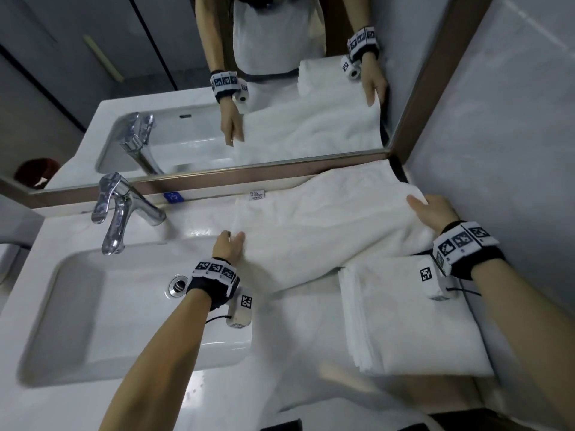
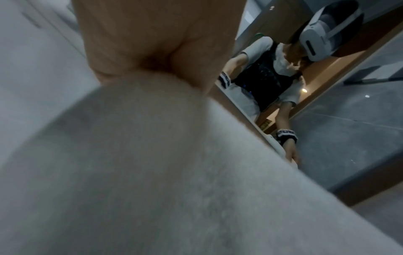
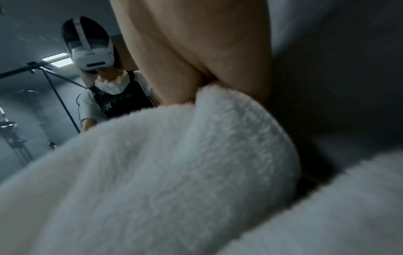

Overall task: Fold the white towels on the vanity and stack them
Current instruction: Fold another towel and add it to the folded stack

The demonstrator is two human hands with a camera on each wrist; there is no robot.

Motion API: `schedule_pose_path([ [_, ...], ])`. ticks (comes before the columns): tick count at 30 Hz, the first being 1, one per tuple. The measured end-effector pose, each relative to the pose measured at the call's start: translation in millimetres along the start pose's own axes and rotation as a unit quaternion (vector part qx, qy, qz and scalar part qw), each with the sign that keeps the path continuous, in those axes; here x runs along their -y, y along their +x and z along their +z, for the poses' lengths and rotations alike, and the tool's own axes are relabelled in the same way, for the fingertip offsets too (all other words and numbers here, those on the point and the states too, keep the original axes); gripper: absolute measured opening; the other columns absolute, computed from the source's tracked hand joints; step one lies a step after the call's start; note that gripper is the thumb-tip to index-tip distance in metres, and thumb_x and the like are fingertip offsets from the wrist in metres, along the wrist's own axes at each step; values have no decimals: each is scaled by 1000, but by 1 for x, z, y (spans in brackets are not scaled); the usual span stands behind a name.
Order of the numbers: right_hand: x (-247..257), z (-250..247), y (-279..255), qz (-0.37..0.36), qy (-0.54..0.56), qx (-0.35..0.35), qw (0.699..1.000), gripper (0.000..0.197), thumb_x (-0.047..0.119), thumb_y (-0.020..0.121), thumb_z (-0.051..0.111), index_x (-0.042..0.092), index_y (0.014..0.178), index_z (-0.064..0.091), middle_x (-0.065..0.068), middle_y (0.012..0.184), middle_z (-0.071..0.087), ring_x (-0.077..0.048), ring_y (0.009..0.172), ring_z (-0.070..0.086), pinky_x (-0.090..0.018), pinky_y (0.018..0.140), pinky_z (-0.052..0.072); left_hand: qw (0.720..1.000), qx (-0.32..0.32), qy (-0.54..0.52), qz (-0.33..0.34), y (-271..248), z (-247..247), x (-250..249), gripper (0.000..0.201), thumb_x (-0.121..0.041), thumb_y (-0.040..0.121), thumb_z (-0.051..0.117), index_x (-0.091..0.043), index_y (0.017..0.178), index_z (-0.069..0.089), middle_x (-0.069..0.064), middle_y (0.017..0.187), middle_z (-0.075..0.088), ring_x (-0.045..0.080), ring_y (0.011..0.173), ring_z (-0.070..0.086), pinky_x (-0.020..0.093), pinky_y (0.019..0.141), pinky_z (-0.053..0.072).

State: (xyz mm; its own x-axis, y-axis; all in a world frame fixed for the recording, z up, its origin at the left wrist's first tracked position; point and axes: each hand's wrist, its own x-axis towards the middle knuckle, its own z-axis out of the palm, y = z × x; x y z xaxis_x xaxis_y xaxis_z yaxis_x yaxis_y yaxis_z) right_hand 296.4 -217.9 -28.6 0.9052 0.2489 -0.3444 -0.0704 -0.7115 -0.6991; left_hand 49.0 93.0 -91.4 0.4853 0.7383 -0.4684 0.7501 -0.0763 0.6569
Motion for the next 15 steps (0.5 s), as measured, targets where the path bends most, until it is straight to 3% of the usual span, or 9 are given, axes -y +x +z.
schedule_pose_path([
  [5,-26,-6,-21,64,84,25,994,43,33,90,59,-4,111,63,-23,116,64,-35,107,61,-47,97,47,982,95,-157,-41,-28,5,37,32,-29,93,56,2,96,58,15,95,59,25,90,55,35,77,45],
  [7,-35,-9,-33,71,99,59,991,41,37,84,66,2,105,67,-19,106,69,-31,97,65,-42,93,50,975,116,-186,-27,-40,3,53,27,-30,92,58,-4,87,57,11,93,60,25,91,56,38,82,49],
  [9,-40,-10,-43,59,86,108,989,38,39,79,71,10,103,69,-12,103,72,-27,94,67,-42,94,50,971,137,-195,4,-50,1,63,25,-26,90,61,-3,97,61,11,102,65,27,100,60,42,91,49],
  [12,-37,-8,-50,0,75,101,992,35,34,79,73,14,107,66,-6,109,69,-23,100,64,-39,94,49,975,106,-182,68,-58,2,63,26,-12,88,63,3,109,60,16,110,66,25,99,62,27,80,53],
  [15,-19,-4,-51,-82,72,50,993,28,27,84,69,11,106,62,-9,115,66,-21,102,61,-34,90,48,975,34,-174,135,-56,0,42,18,-7,92,56,1,108,53,13,102,63,20,89,58,11,64,51],
])
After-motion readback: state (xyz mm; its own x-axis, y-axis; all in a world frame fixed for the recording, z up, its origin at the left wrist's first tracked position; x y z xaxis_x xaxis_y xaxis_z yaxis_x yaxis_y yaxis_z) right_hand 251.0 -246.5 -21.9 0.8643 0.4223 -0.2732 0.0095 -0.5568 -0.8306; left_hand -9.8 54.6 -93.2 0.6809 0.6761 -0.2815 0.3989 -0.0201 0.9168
